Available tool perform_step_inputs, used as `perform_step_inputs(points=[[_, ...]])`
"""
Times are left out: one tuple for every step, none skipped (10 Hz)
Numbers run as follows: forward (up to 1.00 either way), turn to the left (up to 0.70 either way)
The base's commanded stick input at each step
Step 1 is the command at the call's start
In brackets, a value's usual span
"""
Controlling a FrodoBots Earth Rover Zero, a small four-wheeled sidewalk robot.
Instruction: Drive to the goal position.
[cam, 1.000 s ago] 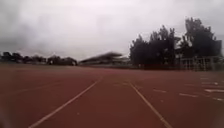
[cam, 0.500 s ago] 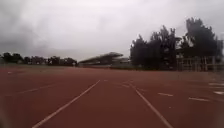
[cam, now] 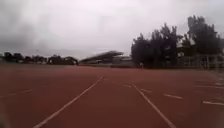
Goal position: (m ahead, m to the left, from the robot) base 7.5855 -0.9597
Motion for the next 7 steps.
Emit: perform_step_inputs(points=[[0.70, 0.00], [0.70, 0.00], [0.70, 0.00], [0.70, 0.00], [0.70, 0.00], [0.70, 0.00], [0.70, 0.00]])
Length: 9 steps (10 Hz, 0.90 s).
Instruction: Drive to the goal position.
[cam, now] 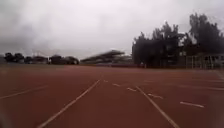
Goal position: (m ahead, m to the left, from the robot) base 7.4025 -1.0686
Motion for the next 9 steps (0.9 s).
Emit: perform_step_inputs(points=[[0.70, 0.00], [0.70, 0.00], [0.70, 0.00], [0.70, 0.00], [0.70, 0.00], [0.70, 0.00], [0.70, 0.00], [0.70, 0.00], [0.70, 0.00]])
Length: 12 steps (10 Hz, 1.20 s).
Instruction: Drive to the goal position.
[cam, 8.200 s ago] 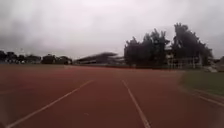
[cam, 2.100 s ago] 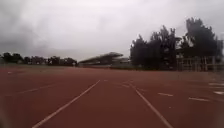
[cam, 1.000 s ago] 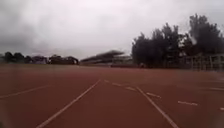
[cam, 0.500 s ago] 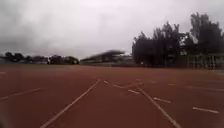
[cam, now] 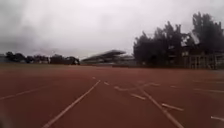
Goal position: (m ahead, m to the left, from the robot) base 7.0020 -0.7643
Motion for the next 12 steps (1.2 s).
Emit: perform_step_inputs(points=[[0.70, 0.00], [0.70, 0.00], [0.70, -0.05], [0.70, -0.26], [0.70, -0.35], [0.70, -0.35], [0.70, -0.35], [0.70, -0.35], [0.70, -0.35], [0.70, -0.35], [0.70, -0.35], [0.70, -0.34]])
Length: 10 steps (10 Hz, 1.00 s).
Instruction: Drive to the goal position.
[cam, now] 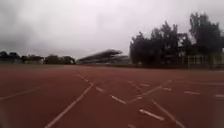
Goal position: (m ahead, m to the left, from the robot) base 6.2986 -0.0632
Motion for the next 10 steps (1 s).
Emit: perform_step_inputs(points=[[0.70, -0.17], [0.70, 0.00], [0.70, 0.00], [0.70, 0.00], [0.70, 0.00], [0.70, 0.00], [0.70, 0.00], [0.70, 0.00], [0.70, 0.00], [0.70, 0.00]])
